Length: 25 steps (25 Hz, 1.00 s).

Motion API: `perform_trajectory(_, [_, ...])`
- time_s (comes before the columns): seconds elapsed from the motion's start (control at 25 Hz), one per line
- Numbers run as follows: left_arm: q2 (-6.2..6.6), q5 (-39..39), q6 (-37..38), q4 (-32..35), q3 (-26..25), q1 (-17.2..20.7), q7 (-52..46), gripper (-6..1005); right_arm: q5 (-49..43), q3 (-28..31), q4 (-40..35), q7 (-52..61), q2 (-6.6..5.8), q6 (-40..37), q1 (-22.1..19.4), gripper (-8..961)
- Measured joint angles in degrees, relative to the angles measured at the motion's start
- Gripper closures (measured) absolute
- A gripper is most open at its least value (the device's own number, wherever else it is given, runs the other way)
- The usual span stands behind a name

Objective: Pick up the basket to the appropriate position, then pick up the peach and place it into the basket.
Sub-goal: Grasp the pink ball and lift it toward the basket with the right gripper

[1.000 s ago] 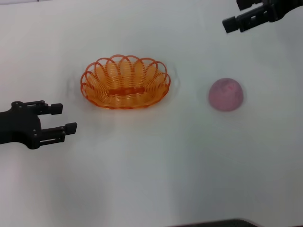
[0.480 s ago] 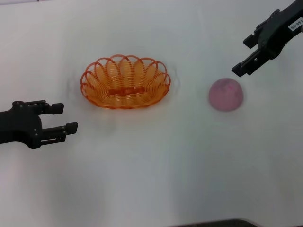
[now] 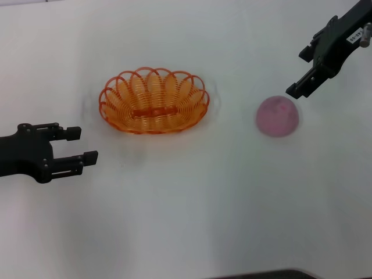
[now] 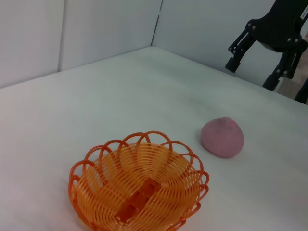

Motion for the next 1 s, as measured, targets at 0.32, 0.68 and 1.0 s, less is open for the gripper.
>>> perform_trajectory(0.32, [0.01, 0.0, -0.3, -0.1, 0.0, -0.2, 0.0, 325, -0.5, -2.3, 2.5, -0.1, 0.5, 2.8, 0.0, 11])
perform_trajectory(0.68, [-0.12, 0.0, -0.6, -0.5, 0.0, -0.1, 0.1, 325, -0.5, -4.4, 12.9, -1.3, 0.84, 11.5, -0.4, 12])
perform_trajectory(1.0, [-0.09, 0.1, -0.7, -0.6, 0.3, -0.3, 0.1, 324, -0.5, -6.3, 19.0, -2.1, 1.25, 16.6, 0.0, 12])
